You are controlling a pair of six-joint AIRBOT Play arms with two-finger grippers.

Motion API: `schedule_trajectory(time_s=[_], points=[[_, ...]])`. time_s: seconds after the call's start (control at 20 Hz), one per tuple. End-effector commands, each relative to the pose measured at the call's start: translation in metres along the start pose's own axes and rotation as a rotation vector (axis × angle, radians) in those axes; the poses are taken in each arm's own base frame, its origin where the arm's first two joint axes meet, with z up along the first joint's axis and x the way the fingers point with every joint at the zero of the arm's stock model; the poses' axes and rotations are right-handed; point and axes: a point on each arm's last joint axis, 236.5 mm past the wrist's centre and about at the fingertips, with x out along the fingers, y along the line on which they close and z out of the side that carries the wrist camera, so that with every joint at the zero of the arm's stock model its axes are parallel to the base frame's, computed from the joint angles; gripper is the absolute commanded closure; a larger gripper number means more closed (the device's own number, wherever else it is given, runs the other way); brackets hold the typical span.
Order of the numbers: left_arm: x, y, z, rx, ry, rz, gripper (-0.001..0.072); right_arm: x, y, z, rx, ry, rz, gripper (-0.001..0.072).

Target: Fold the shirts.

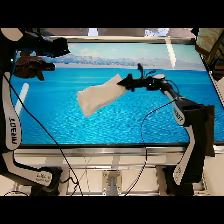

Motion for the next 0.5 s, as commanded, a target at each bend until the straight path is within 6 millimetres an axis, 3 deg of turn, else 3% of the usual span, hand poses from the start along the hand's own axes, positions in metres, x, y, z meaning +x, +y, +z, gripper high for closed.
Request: schedule_trajectory(time_s=[0.0,0.05,0.15,0.2,0.3,0.35,0.45], points=[[-0.003,-0.002,-0.004,0.002,0.018,-0.002,0.0691,-0.110,0.019,0.043,-0.147,-0.097,-0.280,0.0689],[-0.005,-0.003,-0.004,0.002,0.018,-0.007,0.0692,-0.154,0.021,0.045,-0.181,-0.117,-0.409,0.0689],[-0.006,-0.010,-0.003,-0.005,0.013,-0.033,0.0692,-0.252,0.020,0.023,-0.179,-0.115,-0.723,0.0689],[-0.006,-0.015,-0.003,-0.011,0.010,-0.054,0.0692,-0.300,0.018,0.000,-0.155,-0.085,-0.890,0.0689],[-0.007,-0.027,0.000,-0.026,0.002,-0.103,0.0691,-0.387,0.024,-0.072,-0.002,0.040,-1.180,0.0689],[-0.008,-0.033,0.000,-0.032,-0.001,-0.130,0.0692,-0.411,0.033,-0.090,0.049,0.030,-1.242,0.0689],[-0.010,-0.046,0.001,-0.042,0.000,-0.185,0.0692,-0.430,0.047,-0.117,0.086,-0.024,-1.261,0.0690]])
